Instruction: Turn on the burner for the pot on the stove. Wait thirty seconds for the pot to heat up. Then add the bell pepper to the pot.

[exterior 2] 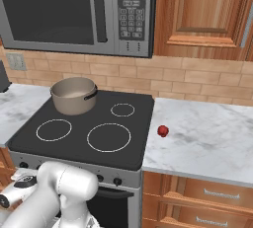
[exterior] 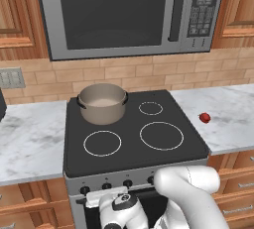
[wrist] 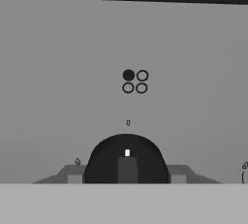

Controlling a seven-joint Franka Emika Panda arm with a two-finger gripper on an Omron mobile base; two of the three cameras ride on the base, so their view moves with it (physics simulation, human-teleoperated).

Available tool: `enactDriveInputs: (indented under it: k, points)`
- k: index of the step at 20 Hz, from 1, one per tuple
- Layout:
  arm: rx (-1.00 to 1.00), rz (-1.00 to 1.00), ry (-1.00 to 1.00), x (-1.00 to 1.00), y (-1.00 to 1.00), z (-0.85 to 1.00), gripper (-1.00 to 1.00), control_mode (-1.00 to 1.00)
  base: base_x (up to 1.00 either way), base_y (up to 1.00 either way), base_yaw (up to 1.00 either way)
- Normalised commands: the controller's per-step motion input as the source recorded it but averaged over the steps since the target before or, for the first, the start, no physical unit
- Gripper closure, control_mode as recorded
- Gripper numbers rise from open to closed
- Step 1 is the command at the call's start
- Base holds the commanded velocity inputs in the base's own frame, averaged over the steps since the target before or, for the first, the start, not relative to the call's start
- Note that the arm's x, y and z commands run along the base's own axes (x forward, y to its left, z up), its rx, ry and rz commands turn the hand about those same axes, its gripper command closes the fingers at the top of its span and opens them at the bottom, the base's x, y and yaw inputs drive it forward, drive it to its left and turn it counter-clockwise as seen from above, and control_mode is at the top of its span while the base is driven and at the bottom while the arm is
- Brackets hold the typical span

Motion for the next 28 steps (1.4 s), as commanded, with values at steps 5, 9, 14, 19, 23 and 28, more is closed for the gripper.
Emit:
enactDriveInputs:
  k: [5, 9, 14, 19, 23, 28]
  points:
    - [-0.12, 0.00, 0.03, 0.00, 0.00, 0.00, 1.00, -1.00, 0.00, 0.00, 0.00]
    - [-0.25, 0.00, 0.00, 0.00, 0.00, 0.00, 1.00, -1.00, 0.00, 0.00, 0.00]
    - [-0.29, 0.00, 0.00, 0.00, 0.00, 0.00, 1.00, -1.00, 0.00, 0.00, 0.00]
    - [-0.32, 0.00, 0.00, 0.00, 0.00, 0.00, 1.00, -1.00, 0.00, 0.00, 0.00]
    - [-0.34, 0.00, 0.02, 0.00, 0.02, 0.00, 1.00, -1.00, 0.00, 0.00, 0.00]
    - [-0.30, 0.00, 0.09, 0.00, 0.02, 0.00, 1.00, -1.00, 0.00, 0.00, 0.00]
